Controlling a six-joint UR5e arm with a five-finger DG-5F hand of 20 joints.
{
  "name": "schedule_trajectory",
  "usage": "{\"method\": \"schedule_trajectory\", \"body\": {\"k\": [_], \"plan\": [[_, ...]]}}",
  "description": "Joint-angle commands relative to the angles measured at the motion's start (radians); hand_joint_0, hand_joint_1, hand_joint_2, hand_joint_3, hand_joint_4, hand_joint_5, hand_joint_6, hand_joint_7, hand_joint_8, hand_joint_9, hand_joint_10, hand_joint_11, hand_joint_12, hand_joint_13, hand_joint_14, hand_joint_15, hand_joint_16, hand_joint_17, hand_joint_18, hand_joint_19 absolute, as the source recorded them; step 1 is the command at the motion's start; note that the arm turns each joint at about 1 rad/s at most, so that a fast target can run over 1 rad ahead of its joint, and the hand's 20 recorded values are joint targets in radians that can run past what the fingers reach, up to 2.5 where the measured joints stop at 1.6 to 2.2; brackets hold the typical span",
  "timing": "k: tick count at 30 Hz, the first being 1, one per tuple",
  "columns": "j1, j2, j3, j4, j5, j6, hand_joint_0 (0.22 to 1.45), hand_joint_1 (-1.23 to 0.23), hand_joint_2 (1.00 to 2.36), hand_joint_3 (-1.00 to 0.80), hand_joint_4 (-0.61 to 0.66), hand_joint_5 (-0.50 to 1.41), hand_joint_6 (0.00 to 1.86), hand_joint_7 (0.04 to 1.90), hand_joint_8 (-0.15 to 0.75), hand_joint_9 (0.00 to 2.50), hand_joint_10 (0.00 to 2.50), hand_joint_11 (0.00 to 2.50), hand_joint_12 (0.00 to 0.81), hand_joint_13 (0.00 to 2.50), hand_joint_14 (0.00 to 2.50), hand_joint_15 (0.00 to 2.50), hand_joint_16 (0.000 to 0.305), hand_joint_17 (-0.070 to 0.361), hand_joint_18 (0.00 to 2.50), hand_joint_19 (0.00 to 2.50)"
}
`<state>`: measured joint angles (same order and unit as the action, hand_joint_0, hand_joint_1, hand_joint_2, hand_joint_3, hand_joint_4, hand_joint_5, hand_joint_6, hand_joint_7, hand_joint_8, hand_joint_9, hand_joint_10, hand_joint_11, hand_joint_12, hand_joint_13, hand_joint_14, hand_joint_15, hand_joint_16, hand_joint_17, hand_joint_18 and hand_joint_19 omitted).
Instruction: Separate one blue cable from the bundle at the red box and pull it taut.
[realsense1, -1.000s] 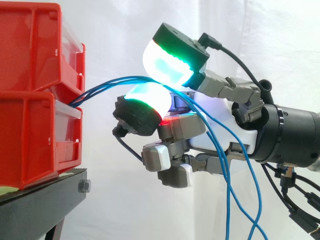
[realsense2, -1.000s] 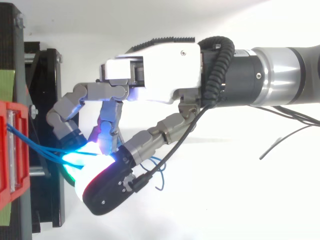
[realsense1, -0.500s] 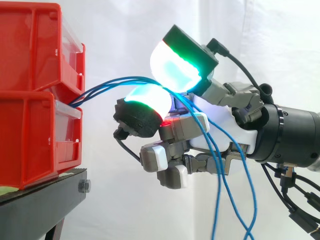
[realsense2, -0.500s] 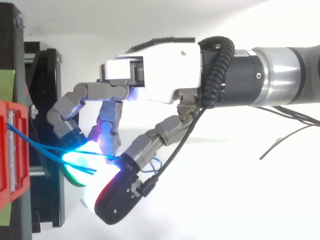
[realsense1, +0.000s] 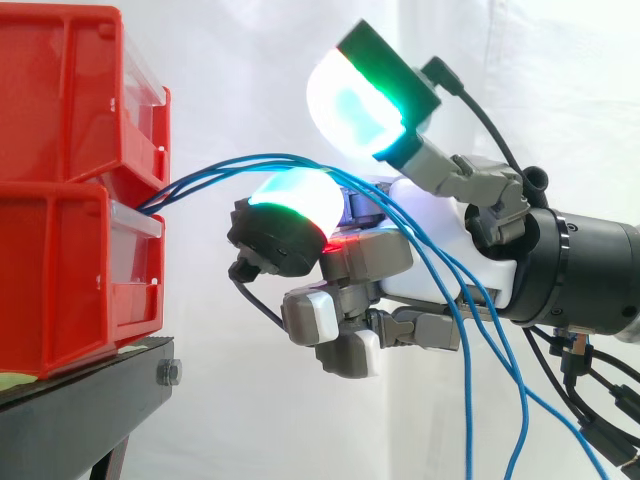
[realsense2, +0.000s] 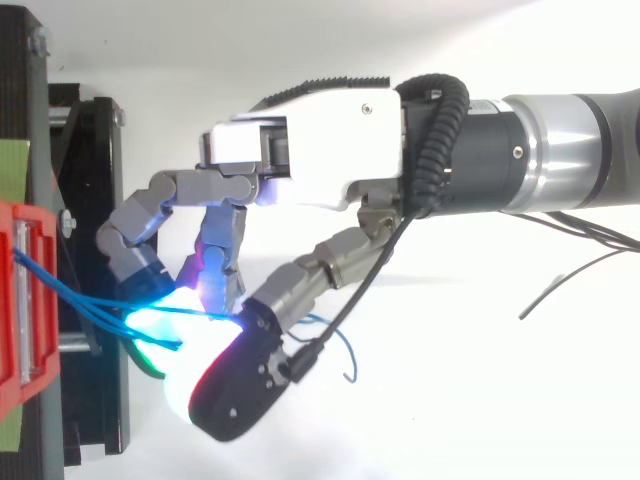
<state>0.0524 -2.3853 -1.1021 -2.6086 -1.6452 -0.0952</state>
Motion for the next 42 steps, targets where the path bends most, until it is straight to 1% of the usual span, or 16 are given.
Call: {"method": "schedule_trajectory", "body": {"k": [1,3,7,10,12,14,16,19,25,27,28,31,32,34,37,42], "plan": [[0.000,0.000,0.001,0.001,-0.001,0.000,0.59,-0.48,1.00,-0.50,0.25,-0.13,0.82,1.34,0.424,1.25,0.02,1.01,0.429,1.05,0.02,0.66,0.057,0.128,1.12,0.80],[0.000,0.000,0.001,0.001,-0.001,0.000,0.63,-0.46,1.00,-0.50,0.22,-0.13,0.81,1.33,0.418,1.25,0.02,1.00,0.427,1.05,0.02,0.67,0.056,0.127,1.12,0.81],[0.000,0.000,0.001,0.001,-0.001,0.000,0.61,-0.47,1.02,-0.26,0.24,-0.12,0.76,1.32,0.419,1.21,0.02,0.97,0.440,1.03,0.02,0.68,0.058,0.130,1.10,0.88],[0.000,0.000,0.001,0.001,-0.001,0.000,0.61,-0.48,1.02,-0.22,0.23,-0.13,0.74,1.33,0.418,1.21,0.02,0.99,0.446,1.03,0.02,0.69,0.059,0.132,1.10,0.90],[0.000,0.000,0.001,0.001,-0.001,0.000,0.60,-0.51,1.02,-0.22,0.23,-0.13,0.73,1.34,0.416,1.20,0.02,0.99,0.447,1.02,0.02,0.68,0.059,0.132,1.10,0.89],[0.000,0.000,0.001,0.001,-0.001,0.000,0.58,-0.59,1.01,-0.32,0.24,-0.14,0.73,1.34,0.413,1.20,0.02,1.00,0.448,1.03,0.02,0.69,0.059,0.133,1.10,0.88],[0.000,0.000,0.001,0.001,-0.001,0.000,0.57,-0.60,1.01,-0.40,0.25,-0.14,0.74,1.32,0.421,1.20,0.02,0.98,0.450,1.03,0.02,0.68,0.060,0.134,1.11,0.87],[0.000,0.000,0.001,0.001,-0.001,0.000,0.56,-0.57,1.00,-0.50,0.25,-0.13,0.74,1.30,0.417,1.20,0.02,1.00,0.450,1.03,0.02,0.68,0.060,0.135,1.12,0.87],[0.000,0.000,0.001,0.001,-0.001,-0.001,0.52,-0.43,1.00,-0.50,0.24,-0.13,0.72,1.29,0.432,1.20,0.02,0.97,0.465,1.04,0.02,0.67,0.063,0.141,1.14,0.86],[0.000,0.000,0.001,0.001,-0.001,-0.003,0.52,-0.47,1.00,-0.50,0.24,-0.13,0.71,1.30,0.429,1.19,0.02,0.96,0.465,1.03,0.02,0.67,0.063,0.142,1.14,0.86],[0.000,0.000,0.001,0.001,-0.001,-0.003,0.53,-0.57,1.00,-0.50,0.24,-0.13,0.71,1.32,0.424,1.18,0.02,0.98,0.459,1.03,0.02,0.67,0.062,0.139,1.14,0.86],[0.000,0.000,0.001,0.001,-0.001,-0.003,0.57,-0.70,1.00,-0.46,0.23,-0.14,0.72,1.36,0.414,1.16,0.02,1.00,0.448,1.02,0.02,0.68,0.059,0.133,1.11,0.86],[0.000,0.000,0.001,0.001,-0.001,-0.003,0.58,-0.72,1.01,-0.42,0.23,-0.14,0.72,1.37,0.410,1.16,0.02,1.00,0.444,1.02,0.02,0.68,0.059,0.132,1.11,0.86],[0.001,0.000,0.001,0.001,-0.001,-0.003,0.59,-0.73,1.02,-0.20,0.20,-0.16,0.80,1.37,0.415,1.16,0.02,1.03,0.441,1.02,0.02,0.68,0.058,0.131,1.11,0.85],[0.000,0.000,0.001,-0.002,-0.001,-0.003,0.60,-0.75,1.03,-0.08,0.21,-0.17,0.82,1.48,0.423,1.14,0.02,1.07,0.445,1.02,0.02,0.68,0.058,0.130,1.11,0.84],[0.000,0.000,0.001,-0.001,-0.001,-0.003,0.67,-0.88,1.03,-0.10,0.21,-0.20,0.88,1.51,0.419,1.08,0.02,1.09,0.443,0.99,0.02,0.67,0.058,0.131,1.10,0.76]]}}
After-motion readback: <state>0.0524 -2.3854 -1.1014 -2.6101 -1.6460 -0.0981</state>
